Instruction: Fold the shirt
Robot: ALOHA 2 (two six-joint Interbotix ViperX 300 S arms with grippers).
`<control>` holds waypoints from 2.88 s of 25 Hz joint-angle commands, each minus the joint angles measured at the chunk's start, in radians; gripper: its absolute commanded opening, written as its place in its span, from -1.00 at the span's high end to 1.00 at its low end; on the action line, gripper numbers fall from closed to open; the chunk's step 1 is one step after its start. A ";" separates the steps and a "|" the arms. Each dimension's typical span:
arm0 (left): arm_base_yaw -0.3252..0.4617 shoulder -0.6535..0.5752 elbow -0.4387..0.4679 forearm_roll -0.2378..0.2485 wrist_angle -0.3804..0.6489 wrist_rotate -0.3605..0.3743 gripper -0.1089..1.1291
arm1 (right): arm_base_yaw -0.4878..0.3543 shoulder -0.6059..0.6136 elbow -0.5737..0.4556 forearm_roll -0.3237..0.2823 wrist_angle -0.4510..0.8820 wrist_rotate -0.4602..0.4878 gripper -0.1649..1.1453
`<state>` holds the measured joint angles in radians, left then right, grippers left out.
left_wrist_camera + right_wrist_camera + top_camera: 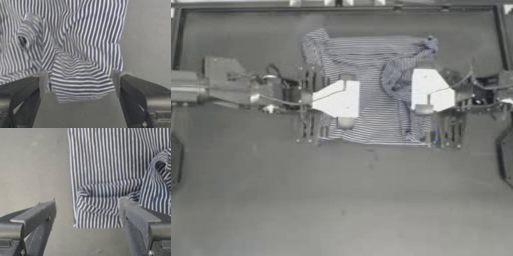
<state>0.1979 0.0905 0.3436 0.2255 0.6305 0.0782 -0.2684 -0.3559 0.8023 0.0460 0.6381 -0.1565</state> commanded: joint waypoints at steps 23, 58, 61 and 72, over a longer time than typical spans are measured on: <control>0.009 0.060 0.106 -0.003 -0.173 -0.005 -0.82 | 0.002 0.077 0.075 0.003 -0.126 0.032 -0.79; 0.058 0.146 0.089 -0.002 -0.166 -0.041 -0.50 | -0.032 0.282 0.091 -0.005 -0.181 0.092 -0.73; 0.058 0.163 0.091 -0.002 -0.158 -0.040 -0.14 | -0.041 0.295 0.089 -0.005 -0.179 0.104 -0.52; 0.034 0.140 0.114 0.026 -0.140 -0.009 0.78 | -0.008 0.330 0.087 -0.005 -0.179 0.112 0.69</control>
<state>0.2362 0.2562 0.4495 0.2516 0.4847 0.0675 -0.2961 -0.0291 0.8912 0.0368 0.4633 -0.0476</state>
